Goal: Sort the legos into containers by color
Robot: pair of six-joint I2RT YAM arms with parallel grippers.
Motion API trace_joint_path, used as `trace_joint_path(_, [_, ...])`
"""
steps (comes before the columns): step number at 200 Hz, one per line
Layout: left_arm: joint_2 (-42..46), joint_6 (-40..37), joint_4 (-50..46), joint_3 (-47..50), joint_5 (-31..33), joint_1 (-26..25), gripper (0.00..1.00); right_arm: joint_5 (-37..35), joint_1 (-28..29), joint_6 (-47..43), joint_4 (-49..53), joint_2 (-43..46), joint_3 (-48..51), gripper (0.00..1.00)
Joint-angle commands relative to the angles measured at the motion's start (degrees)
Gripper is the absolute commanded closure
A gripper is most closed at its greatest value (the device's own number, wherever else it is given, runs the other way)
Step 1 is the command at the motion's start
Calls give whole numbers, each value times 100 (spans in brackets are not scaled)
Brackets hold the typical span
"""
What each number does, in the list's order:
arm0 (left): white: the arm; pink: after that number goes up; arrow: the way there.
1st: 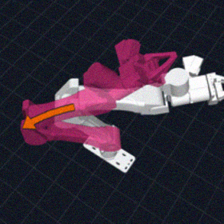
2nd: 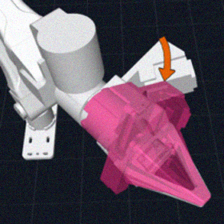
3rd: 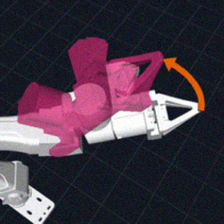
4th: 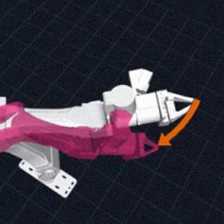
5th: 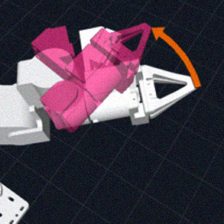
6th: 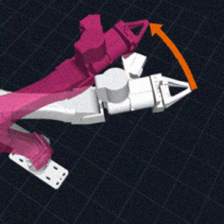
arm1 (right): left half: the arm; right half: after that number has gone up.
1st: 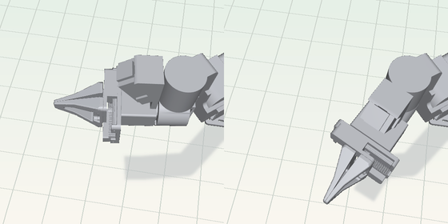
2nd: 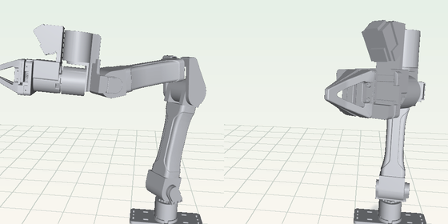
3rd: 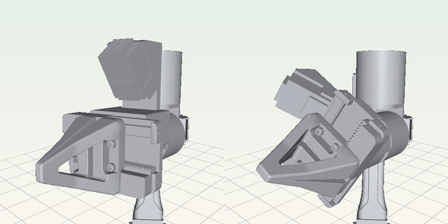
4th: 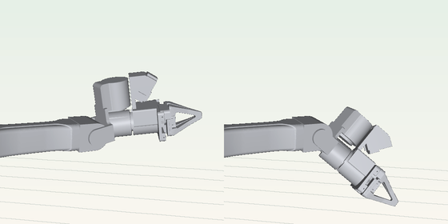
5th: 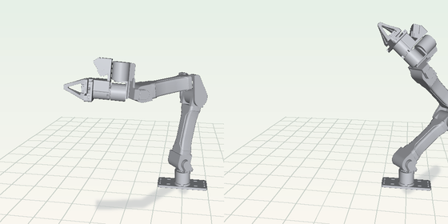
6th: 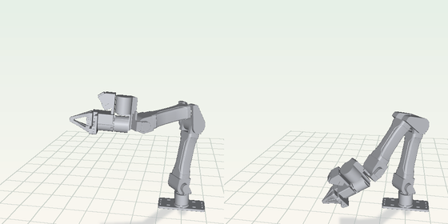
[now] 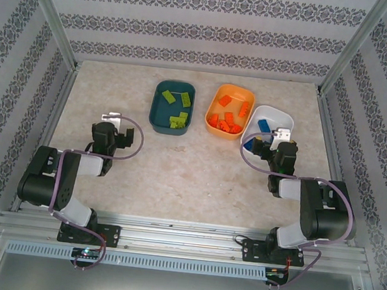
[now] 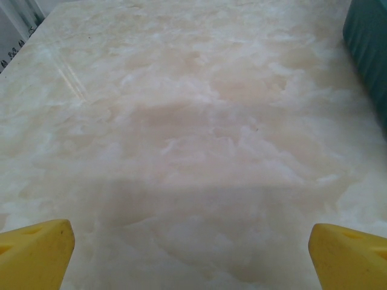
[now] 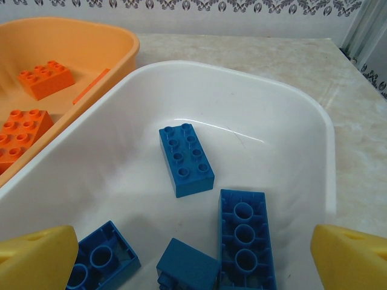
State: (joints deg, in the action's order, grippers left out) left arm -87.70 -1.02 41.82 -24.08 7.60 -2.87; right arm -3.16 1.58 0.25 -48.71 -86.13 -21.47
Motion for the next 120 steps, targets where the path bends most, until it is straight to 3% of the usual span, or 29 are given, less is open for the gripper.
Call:
trace_joint_path(1, [-118, 289, 757, 71, -50, 193, 0, 116, -53, 113, -183, -26, -76, 2])
trace_joint_path(38, [-326, 287, 1395, 288, -58, 244, 0, 128, -61, 108, -183, -26, -76, 2])
trace_joint_path(120, [-309, 322, 1454, 333, 5, 243, 0, 123, -61, 107, -174, -34, -76, 2])
